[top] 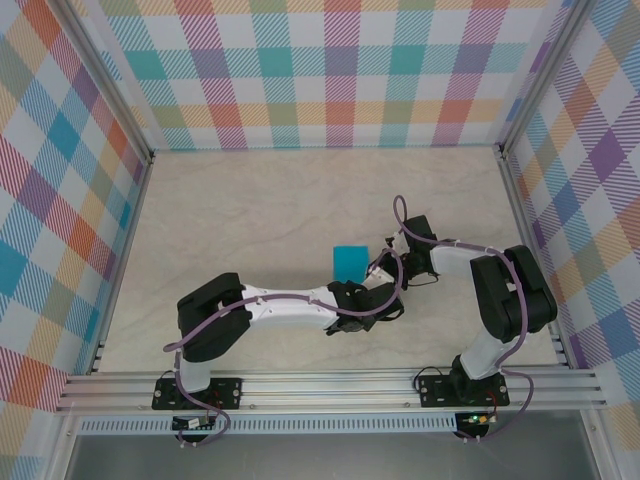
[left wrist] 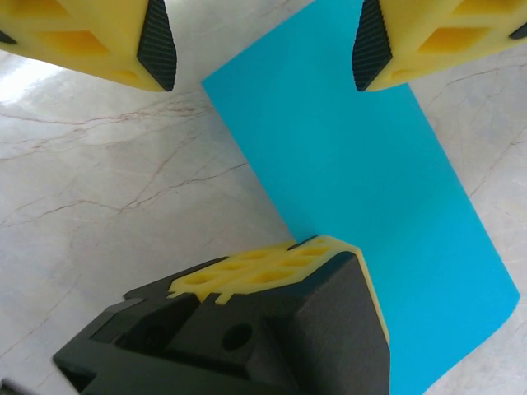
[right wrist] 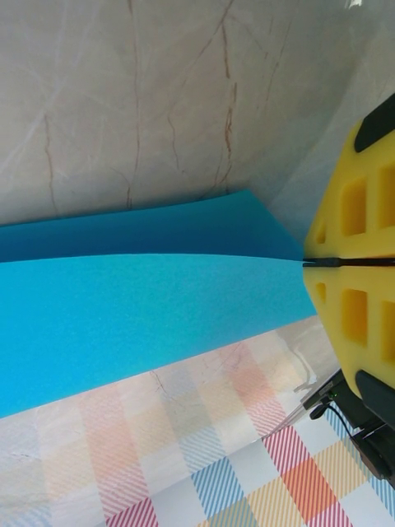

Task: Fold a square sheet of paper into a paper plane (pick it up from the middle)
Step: Third fold the triangle at the center of the table.

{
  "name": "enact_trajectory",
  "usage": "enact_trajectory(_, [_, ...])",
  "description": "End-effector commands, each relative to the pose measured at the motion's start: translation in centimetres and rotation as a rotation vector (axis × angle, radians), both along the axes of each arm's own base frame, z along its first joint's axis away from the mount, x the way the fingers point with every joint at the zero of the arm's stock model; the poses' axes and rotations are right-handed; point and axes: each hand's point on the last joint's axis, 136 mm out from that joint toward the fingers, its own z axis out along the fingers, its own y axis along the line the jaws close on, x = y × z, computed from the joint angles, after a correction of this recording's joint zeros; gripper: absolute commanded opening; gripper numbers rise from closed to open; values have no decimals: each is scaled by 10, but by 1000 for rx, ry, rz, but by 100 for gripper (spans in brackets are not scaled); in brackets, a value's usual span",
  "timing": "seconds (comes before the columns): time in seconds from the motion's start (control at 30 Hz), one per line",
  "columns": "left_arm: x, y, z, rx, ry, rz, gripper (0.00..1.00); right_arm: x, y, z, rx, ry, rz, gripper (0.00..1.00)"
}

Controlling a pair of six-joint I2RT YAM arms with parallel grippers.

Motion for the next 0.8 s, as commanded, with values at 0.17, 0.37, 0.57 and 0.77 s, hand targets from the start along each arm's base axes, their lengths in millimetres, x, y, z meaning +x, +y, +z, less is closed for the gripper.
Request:
enact_trajectory(0.17, [2, -1, 9, 48, -55, -14, 38, 5, 2, 8, 17, 3, 6, 11])
enact_trajectory(0.37, [3, 0, 14, 27, -63, -10, 19, 6, 1, 8, 5, 3, 7, 14])
enact_trajectory(0.57, [6, 6, 16, -24, -33, 6, 5, 6, -1, 10, -6, -3, 8, 19])
enact_trajectory(0.77, [9, 12, 19, -147, 77, 7, 1, 12, -12, 16, -28, -27, -13, 21])
